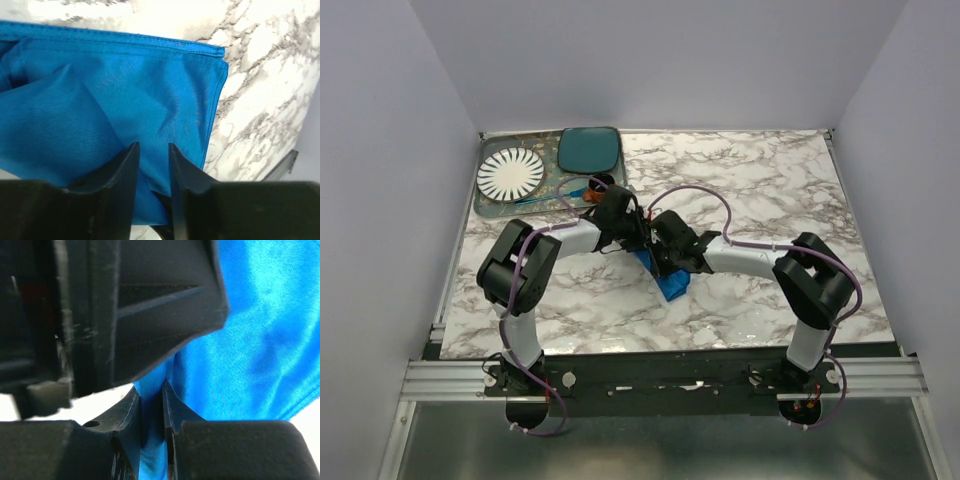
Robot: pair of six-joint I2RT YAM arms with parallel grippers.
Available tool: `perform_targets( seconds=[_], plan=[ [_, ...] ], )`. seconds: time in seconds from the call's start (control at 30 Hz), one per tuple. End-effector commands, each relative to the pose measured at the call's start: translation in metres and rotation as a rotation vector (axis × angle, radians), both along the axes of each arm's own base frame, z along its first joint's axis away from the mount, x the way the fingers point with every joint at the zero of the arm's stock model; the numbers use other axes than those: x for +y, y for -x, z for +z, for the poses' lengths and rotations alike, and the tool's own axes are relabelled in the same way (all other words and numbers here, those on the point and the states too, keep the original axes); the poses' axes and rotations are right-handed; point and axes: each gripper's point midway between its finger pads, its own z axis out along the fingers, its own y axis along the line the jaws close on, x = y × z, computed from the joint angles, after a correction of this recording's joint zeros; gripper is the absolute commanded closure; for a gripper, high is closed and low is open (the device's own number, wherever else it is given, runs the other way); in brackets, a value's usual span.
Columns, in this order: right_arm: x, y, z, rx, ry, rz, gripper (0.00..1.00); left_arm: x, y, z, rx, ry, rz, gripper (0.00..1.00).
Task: Fold the napkin, place the utensils inside, and roll it up
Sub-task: Roll the napkin with the utensil
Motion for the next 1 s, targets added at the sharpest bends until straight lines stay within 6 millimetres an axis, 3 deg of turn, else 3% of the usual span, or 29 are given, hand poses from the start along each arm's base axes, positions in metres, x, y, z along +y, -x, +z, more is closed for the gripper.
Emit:
perform_targets(
  seconds=[0.0,0.07,0.17,0.33,0.47,0.67,0.83,0.97],
  plan=[
    [-0.006,0.034,-0.025,0.232,-0.101,0.072,0.76,0.018,-0.014,0.050,-0.126,-0.095,-0.017,0.49],
    [-0.002,0.041,-0.022,0.311,-0.184,0.109,0.77,0.021,-0.018,0.070,-0.160,-0.105,-0.015,0.41],
    [-0.002,0.045,-0.020,0.415,-0.288,0.136,0.78,0.025,-0.020,0.089,-0.201,-0.121,-0.022,0.39],
    [-0.011,0.043,-0.021,0.527,-0.398,0.134,0.78,0.025,-0.010,0.094,-0.193,-0.104,-0.047,0.40],
    [-0.013,0.046,-0.020,0.654,-0.513,0.141,0.78,0.022,0.007,0.073,-0.116,-0.053,-0.046,0.49],
    [-0.018,0.040,-0.018,0.741,-0.612,0.136,0.75,0.010,0.007,0.057,-0.062,0.022,-0.034,0.65],
    [-0.023,0.034,-0.025,0.754,-0.615,0.109,0.75,0.003,0.002,0.043,-0.039,0.045,-0.025,0.69],
    [-0.025,0.031,-0.024,0.744,-0.616,0.101,0.75,0.009,0.007,0.012,0.026,0.006,-0.005,0.71]
  ],
)
